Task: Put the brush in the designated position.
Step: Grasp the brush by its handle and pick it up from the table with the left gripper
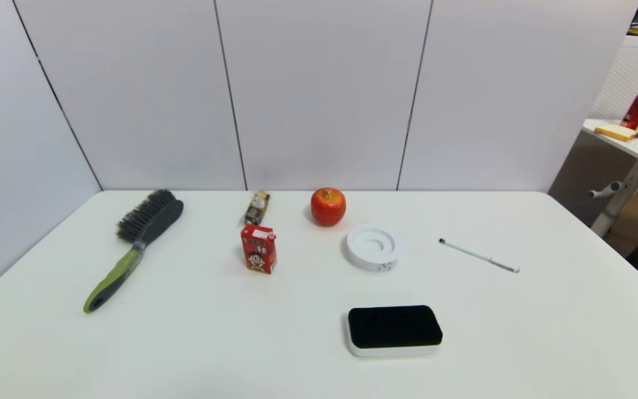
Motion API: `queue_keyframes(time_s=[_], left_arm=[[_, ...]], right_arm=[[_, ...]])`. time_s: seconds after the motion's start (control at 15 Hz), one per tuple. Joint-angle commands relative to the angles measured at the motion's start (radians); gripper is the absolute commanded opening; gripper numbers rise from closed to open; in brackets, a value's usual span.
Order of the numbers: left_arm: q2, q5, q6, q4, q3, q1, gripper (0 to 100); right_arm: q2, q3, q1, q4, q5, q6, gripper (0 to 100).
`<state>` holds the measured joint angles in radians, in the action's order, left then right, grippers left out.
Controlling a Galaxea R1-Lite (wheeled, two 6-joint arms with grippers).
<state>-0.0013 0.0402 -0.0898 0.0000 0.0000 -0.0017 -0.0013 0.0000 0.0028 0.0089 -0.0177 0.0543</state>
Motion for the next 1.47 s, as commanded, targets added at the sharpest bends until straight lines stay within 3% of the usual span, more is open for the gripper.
queue_keyframes(time_s=[0.07,0.4,0.67,0.8,1.07,1.47], left_arm=[[0.001,-0.013,0.042,-0.005,0.000,0.000,100],[0.055,-0.005,0.035,0.003,-0.063,0.000,100],[0.314,-0.020,0.045,0.224,-0.451,-0.001,100],[0.517,-0.088,0.055,0.307,-0.690,-0.001,100],[1.014,-0.178,0.044,0.339,-1.163,0.000,100],[1.460,-0.154,0.044,0.480,-1.405,0.000,100]], right_arm=[[0.001,0.002,0.000,0.000,-0.001,0.001,100],[0.001,0.002,0.000,0.000,-0.001,0.001,100],[0.001,0.002,0.000,0.000,-0.001,0.001,100],[0.001,0.002,0.000,0.000,-0.001,0.001,100],[0.001,0.002,0.000,0.000,-0.001,0.001,100],[0.001,0.002,0.000,0.000,-0.001,0.001,100]])
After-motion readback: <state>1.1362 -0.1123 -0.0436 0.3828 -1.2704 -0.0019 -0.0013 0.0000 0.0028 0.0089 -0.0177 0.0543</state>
